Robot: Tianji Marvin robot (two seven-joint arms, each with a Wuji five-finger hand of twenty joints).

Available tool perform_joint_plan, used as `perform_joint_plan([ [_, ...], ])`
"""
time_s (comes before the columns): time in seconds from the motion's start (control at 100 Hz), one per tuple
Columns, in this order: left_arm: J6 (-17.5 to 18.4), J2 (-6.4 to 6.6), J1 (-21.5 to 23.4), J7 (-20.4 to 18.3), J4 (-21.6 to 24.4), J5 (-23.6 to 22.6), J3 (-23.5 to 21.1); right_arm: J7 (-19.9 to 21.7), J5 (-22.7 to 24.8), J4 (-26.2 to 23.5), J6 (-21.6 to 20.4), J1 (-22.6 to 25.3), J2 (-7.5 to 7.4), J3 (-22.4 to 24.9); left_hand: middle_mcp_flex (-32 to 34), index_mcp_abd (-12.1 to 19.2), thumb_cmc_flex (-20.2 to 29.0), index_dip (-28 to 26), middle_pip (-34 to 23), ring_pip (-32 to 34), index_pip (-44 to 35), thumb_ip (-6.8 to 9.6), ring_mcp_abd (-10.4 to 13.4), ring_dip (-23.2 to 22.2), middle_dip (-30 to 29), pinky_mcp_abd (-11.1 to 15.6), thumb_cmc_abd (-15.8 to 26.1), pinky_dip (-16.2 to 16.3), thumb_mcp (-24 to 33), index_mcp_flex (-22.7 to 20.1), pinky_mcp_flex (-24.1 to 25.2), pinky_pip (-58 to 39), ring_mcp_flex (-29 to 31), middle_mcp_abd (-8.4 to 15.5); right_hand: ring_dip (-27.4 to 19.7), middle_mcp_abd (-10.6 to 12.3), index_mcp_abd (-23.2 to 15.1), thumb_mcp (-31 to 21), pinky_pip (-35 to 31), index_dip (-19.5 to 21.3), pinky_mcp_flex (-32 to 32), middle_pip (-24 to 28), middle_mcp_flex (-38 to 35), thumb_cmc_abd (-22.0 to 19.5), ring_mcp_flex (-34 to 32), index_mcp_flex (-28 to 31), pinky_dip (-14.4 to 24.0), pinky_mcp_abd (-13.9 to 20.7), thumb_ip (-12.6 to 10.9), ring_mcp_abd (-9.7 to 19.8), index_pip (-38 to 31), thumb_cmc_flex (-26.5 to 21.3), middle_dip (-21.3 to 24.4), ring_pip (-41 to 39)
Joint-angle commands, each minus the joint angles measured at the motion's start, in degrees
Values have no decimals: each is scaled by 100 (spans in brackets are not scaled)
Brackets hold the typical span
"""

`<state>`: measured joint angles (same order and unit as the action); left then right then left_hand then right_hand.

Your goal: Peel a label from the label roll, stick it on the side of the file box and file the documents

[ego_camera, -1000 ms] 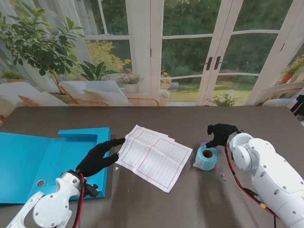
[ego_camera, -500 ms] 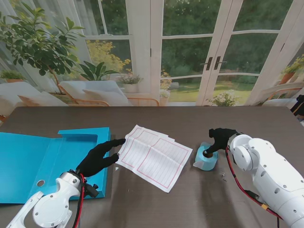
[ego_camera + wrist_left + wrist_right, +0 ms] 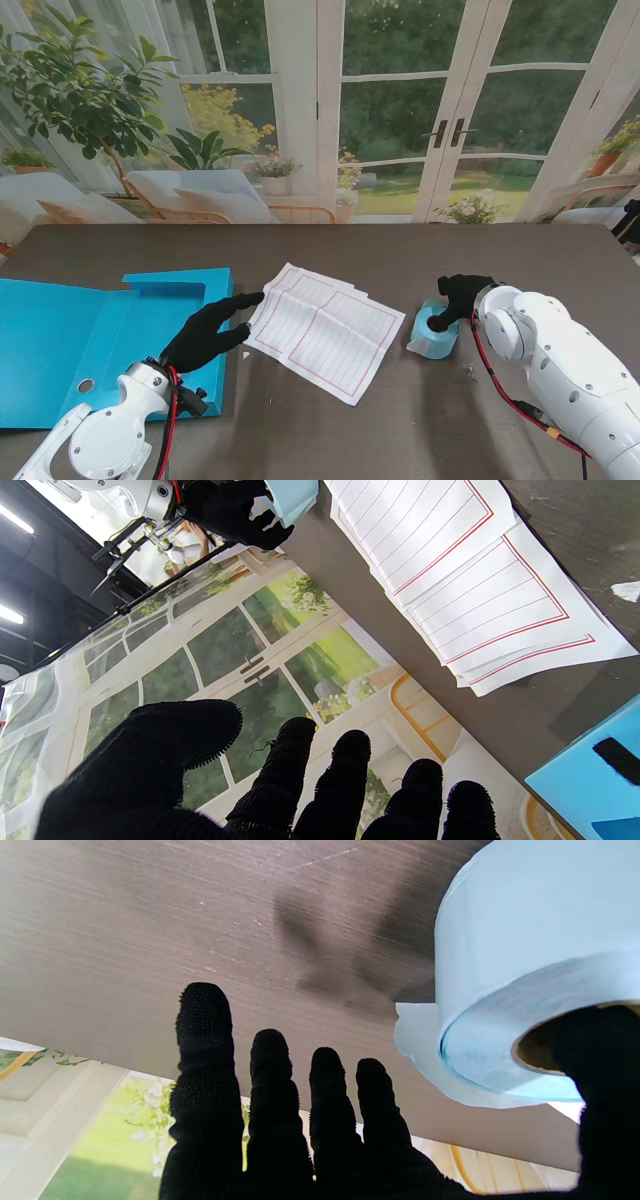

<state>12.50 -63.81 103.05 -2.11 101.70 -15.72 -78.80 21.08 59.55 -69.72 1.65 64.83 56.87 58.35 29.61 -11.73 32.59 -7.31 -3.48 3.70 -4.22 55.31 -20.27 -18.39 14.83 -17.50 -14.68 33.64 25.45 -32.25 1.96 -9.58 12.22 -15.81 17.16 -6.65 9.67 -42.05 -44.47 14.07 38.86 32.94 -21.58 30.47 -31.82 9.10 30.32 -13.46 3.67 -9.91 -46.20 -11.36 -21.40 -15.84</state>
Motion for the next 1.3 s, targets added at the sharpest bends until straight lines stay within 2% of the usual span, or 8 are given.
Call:
perform_joint_plan([
  [0.0, -28, -6, 26, -112, 31, 16, 0, 73, -55, 104, 41, -69, 16, -99, 68, 6, -224, 27, 32, -70, -2, 231, 158, 47, -11, 219, 10, -16, 42, -56, 162, 158, -81, 52, 59, -78, 106, -11, -264, -15, -2629, 94, -137, 147, -126, 119, 28, 73, -126, -98, -124, -137, -73, -20],
  [0.35, -45, -8, 34, -111, 40, 32, 3, 22, -300, 471, 40, -351, 13, -675, 94, 1, -224, 27, 26, -68, -5, 225, 144, 47, -10, 217, 23, -15, 39, -68, 164, 159, -73, 21, 375, -19, -317, 150, -1123, 289, -2140, 448, -590, 269, -742, 856, 49, 203, -148, -23, -501, -527, -323, -721],
  [0.62, -50, -14, 50, -94, 48, 51, 1, -208, -461, 822, -63, -613, 24, -1207, 98, 1, -228, 27, 28, -68, -3, 217, 137, 47, -10, 209, 53, -13, 33, -68, 162, 158, -69, 16, 919, 499, -1351, 697, -2407, 731, -992, 830, -2809, 572, -2434, 3058, -77, 272, -140, 378, -889, -1570, -847, -1826],
  [0.64, -50, -14, 52, -93, 49, 52, 1, -255, -468, 856, -71, -633, 27, -1248, 108, 3, -231, 27, 24, -66, -4, 215, 140, 46, -9, 209, 63, -13, 31, -72, 162, 158, -66, 15, 970, 532, -1445, 393, -2530, 737, -853, 821, -3066, 655, -2632, 3305, -109, 281, -185, 443, -892, -1540, -878, -1925],
  [0.69, -49, -15, 55, -90, 50, 54, -1, -357, -497, 932, -97, -675, 37, -1340, 113, -3, -229, 27, 23, -66, -3, 212, 136, 46, -8, 208, 69, -12, 29, -70, 161, 157, -65, 1, 1095, 594, -1766, -1984, -2804, -497, -544, 804, -3556, 1416, -3062, 3582, -236, 305, 1134, 540, -1554, -1210, -985, -2132],
  [0.74, -48, -16, 57, -87, 50, 58, -2, -457, -506, 994, -121, -708, 45, -1421, 108, 3, -232, 27, 25, -65, -3, 208, 147, 45, -9, 210, 79, -12, 26, -73, 160, 156, -62, 10, 1236, 648, -2059, -2602, -3074, -846, -174, 889, -4073, 1611, -3531, 3917, -252, 329, 1684, 622, -2069, -1178, -1079, -2433],
  [1.04, -53, -17, 50, -95, 37, 94, 4, -753, -647, 1114, -206, -674, 94, -1460, 111, -10, -234, 28, 26, -66, -4, 185, 141, 46, -10, 205, 144, -10, 13, -83, 155, 154, -63, -1, 2092, 623, -2105, -3176, -3978, 97, 1259, 1192, -5336, 892, -4367, 4668, 5, 642, 1635, 911, -2375, -857, -1789, -4487],
  [1.29, -77, -24, 48, -83, 35, 132, 16, -1107, -1112, 994, -79, -340, 254, -871, 103, -3, -245, 32, 30, -68, 2, 153, 143, 46, -13, 202, 233, -8, -7, -75, 155, 153, -67, -22, 2342, 535, -2114, -3896, -4119, 616, 1644, 1292, -5544, 1211, -4366, 4693, 333, 602, 1778, 944, -2460, -825, -2212, -5310],
])
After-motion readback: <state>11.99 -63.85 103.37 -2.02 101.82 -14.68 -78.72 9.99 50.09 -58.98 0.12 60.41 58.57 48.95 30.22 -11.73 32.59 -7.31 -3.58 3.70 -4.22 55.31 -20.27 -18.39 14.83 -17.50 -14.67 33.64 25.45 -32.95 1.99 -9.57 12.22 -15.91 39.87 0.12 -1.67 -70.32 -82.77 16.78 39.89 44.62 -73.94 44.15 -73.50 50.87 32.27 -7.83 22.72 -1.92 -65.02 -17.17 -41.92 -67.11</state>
